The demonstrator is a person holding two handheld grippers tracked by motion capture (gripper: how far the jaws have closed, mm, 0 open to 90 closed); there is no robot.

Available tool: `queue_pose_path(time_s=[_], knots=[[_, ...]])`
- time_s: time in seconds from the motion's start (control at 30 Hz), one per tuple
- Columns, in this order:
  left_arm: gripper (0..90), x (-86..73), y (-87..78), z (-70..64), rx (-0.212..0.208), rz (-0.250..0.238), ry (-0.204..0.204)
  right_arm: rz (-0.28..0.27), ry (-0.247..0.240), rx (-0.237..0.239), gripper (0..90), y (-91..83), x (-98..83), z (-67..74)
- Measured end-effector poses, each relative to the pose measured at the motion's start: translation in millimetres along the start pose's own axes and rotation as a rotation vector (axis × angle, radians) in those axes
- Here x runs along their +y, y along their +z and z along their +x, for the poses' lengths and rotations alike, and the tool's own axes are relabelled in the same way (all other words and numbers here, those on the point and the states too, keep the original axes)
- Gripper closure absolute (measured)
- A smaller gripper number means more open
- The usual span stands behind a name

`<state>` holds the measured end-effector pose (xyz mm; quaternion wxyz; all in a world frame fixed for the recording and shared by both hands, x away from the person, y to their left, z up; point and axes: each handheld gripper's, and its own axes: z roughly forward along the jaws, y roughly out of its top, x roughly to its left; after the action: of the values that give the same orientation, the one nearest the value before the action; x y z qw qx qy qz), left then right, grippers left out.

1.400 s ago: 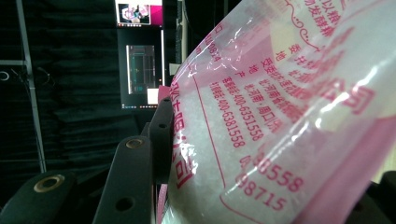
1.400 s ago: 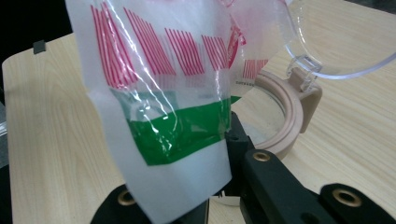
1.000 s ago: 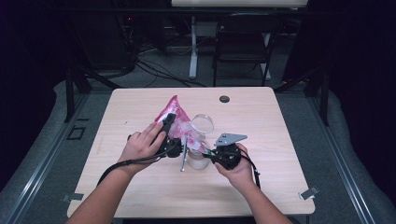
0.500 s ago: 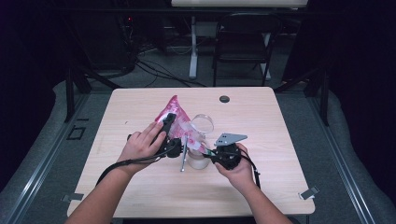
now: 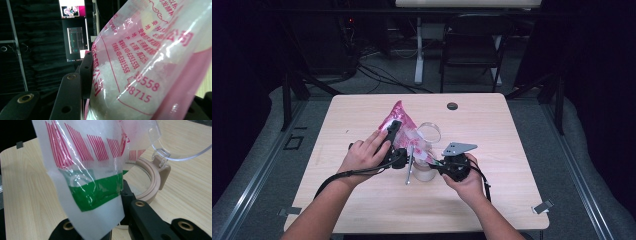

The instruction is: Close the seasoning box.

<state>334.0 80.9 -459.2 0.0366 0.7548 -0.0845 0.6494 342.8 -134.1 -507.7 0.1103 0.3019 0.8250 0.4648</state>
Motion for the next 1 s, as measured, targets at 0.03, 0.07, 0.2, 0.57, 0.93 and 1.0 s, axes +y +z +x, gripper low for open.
queue_pose_path(time_s=[0.03, 0.07, 0.2, 0.57, 0.93, 1.0], knots=[[59.1, 0.0, 0.0, -0.1, 0.001, -0.001, -0.003, 0.000, 0.000, 0.000, 90.0, 0.1, -0.1, -0.1], [59.1, 0.1, -0.1, 0.1, 0.001, 0.001, -0.004, 0.000, -0.001, 0.000, 90.0, 0.2, -0.1, -0.1], [58.9, 0.3, -0.5, 1.0, -0.005, 0.001, -0.003, 0.003, -0.001, 0.000, 90.0, 0.8, -0.1, 0.5], [58.5, 1.4, -1.5, 3.1, -0.007, 0.005, 0.014, 0.005, 0.000, 0.000, 90.0, 0.6, 0.0, 0.1], [57.7, 1.7, -1.1, 6.4, -0.024, 0.003, 0.026, 0.000, 0.006, 0.000, 90.0, 0.8, -0.2, 0.0], [57.8, 1.3, -1.3, 6.6, -0.018, 0.002, 0.030, 0.006, 0.004, 0.002, 90.0, 0.5, 0.1, -0.1]])
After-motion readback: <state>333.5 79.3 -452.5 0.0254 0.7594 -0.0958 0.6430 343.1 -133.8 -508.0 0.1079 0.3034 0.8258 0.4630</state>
